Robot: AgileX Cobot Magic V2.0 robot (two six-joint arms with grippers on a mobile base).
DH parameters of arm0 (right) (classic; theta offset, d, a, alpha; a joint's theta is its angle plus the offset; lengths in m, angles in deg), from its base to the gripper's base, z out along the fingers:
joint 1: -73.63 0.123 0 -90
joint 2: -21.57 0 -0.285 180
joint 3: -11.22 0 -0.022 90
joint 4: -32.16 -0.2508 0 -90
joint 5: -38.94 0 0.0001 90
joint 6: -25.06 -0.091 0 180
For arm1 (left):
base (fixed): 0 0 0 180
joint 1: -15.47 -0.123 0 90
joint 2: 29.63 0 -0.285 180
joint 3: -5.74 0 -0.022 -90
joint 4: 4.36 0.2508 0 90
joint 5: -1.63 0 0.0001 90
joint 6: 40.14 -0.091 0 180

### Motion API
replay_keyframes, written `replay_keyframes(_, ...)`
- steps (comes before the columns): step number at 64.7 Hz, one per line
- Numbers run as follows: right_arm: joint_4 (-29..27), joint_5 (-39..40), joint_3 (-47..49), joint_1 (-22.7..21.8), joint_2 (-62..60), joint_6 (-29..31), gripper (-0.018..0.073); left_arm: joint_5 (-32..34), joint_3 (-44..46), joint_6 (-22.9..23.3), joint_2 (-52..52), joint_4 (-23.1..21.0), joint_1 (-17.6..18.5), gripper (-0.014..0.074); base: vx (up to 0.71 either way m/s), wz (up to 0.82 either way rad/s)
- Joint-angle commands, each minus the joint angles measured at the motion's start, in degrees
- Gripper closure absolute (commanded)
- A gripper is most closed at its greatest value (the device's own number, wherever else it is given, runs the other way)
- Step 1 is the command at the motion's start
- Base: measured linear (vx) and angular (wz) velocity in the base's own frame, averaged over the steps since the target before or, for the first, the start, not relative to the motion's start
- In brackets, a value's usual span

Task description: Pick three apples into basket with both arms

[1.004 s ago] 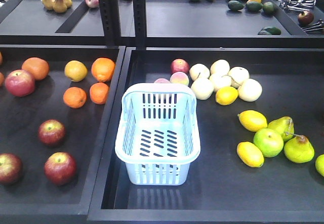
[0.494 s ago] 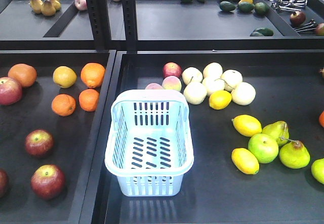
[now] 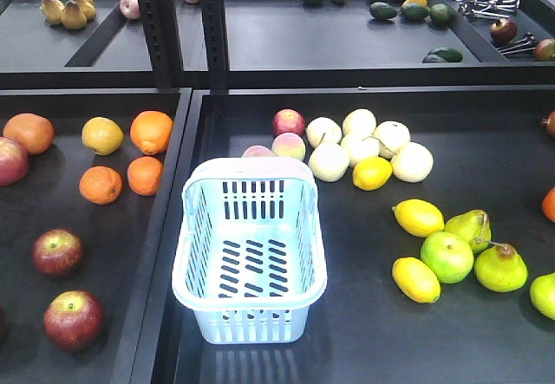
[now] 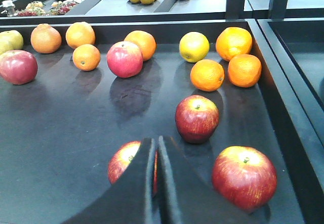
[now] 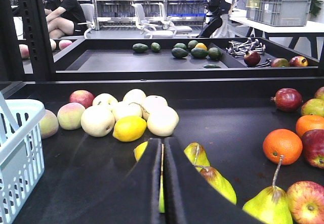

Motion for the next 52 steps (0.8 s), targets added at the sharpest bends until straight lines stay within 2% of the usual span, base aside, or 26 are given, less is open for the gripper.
replay_keyframes(1,0.48,4.16,-0.71,-0.10,-0.16,0.35,0.0567,3.61,-0.57,0.12,-1.06,0.13,0.52,0.0603,0.01,0.00)
replay_keyframes(52,0.48,4.16,-0.71,-0.10,-0.16,0.35,0.0567,3.56,-0.57,0.12,-1.06,0.13,0.52,0.0603,0.03,0.00)
